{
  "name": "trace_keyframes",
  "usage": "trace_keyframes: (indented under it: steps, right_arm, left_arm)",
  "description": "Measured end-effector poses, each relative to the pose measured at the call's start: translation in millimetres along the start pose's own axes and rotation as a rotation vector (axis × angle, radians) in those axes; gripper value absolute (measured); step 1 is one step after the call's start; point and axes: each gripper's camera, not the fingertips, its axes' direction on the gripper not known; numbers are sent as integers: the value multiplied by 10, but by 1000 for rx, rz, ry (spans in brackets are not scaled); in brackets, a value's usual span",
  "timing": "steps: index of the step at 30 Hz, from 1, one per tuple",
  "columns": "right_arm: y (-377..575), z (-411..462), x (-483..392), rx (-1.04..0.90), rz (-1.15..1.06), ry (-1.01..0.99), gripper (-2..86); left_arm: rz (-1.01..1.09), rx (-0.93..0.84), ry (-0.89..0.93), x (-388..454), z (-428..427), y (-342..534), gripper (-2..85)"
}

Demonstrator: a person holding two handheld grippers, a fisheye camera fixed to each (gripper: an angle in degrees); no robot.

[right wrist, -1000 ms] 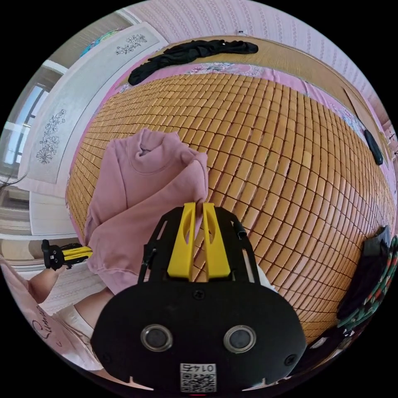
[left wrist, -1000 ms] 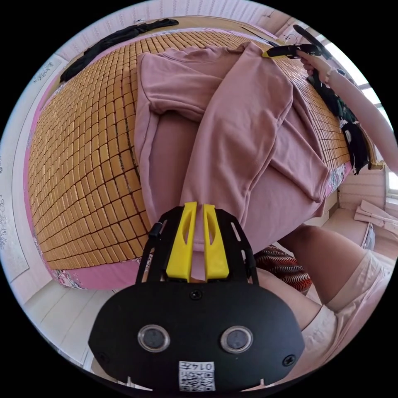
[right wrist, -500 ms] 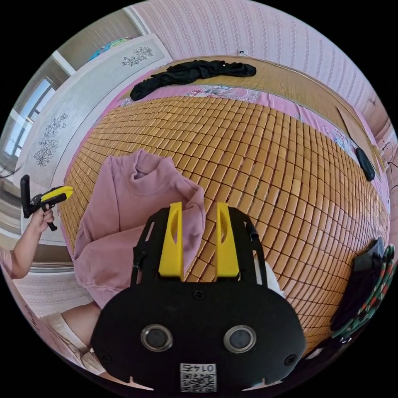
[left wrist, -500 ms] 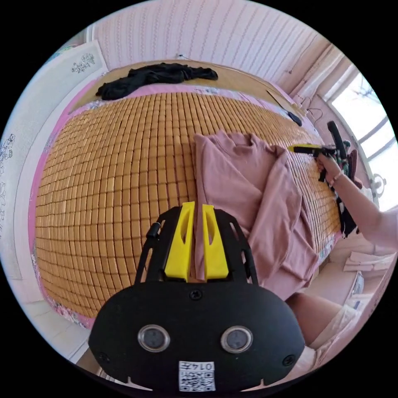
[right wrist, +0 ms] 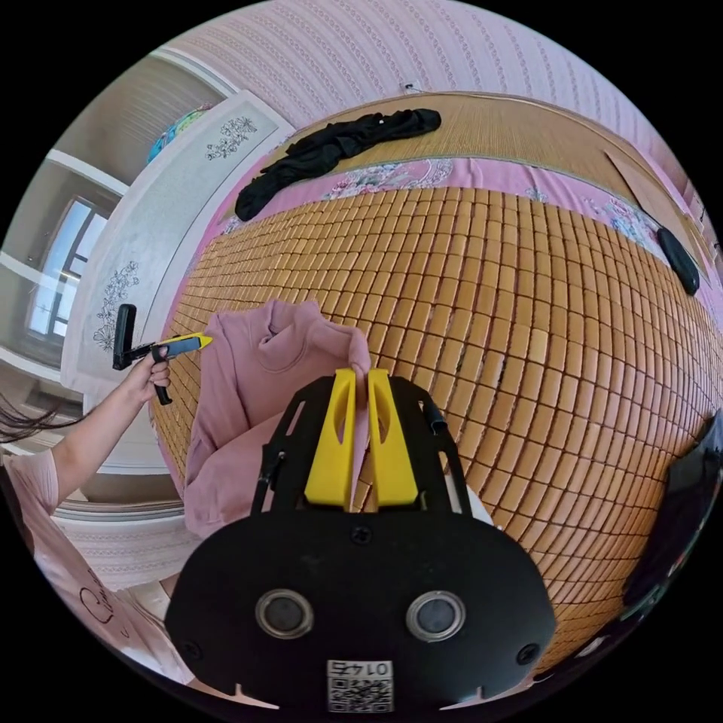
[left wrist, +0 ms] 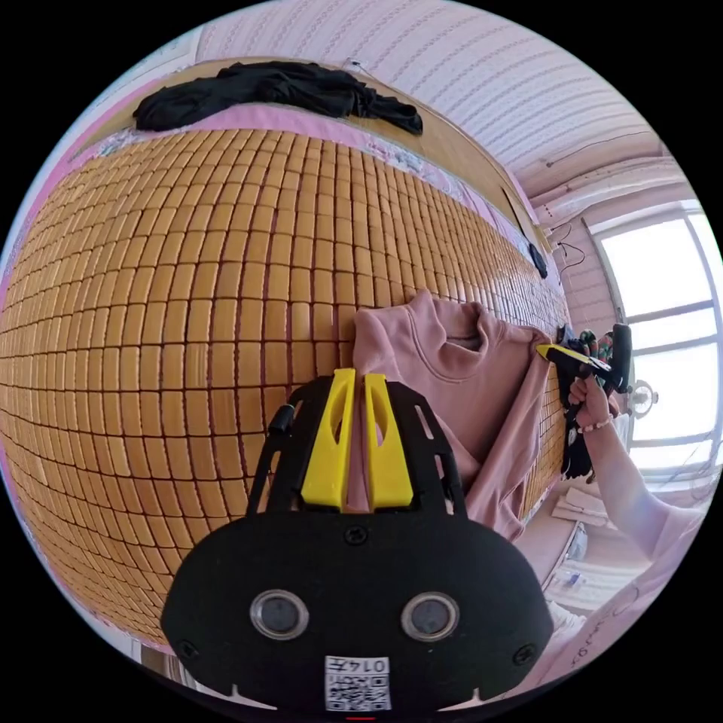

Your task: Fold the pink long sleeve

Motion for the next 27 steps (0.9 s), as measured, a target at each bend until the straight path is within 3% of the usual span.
trace_keyframes:
  steps: [6, 10, 15, 19, 22, 27]
  right_arm:
    - [-56, -502, -172, 194, -60, -58, 10]
    - [495, -922, -564, 257, -226, -161, 16]
    - [1645, -898, -1049, 66, -334, -231, 28]
    - [2657, -138, -1367, -281, -158, -143, 49]
    - [3118, 263, -1575, -429, -87, -11, 54]
    - [3066, 229, -2095, -395, -101, 251, 39]
  left_arm:
    - [73, 299, 70, 220, -583, 94, -2]
    - [219, 342, 148, 372, -939, 554, 2]
    - [342, 153, 130, 519, -1027, 1591, 7]
    - [133, -111, 27, 484, -541, 2552, -1]
    - [-13, -224, -90, 427, -192, 2987, 5]
    - [-79, -135, -246, 473, -239, 2917, 8]
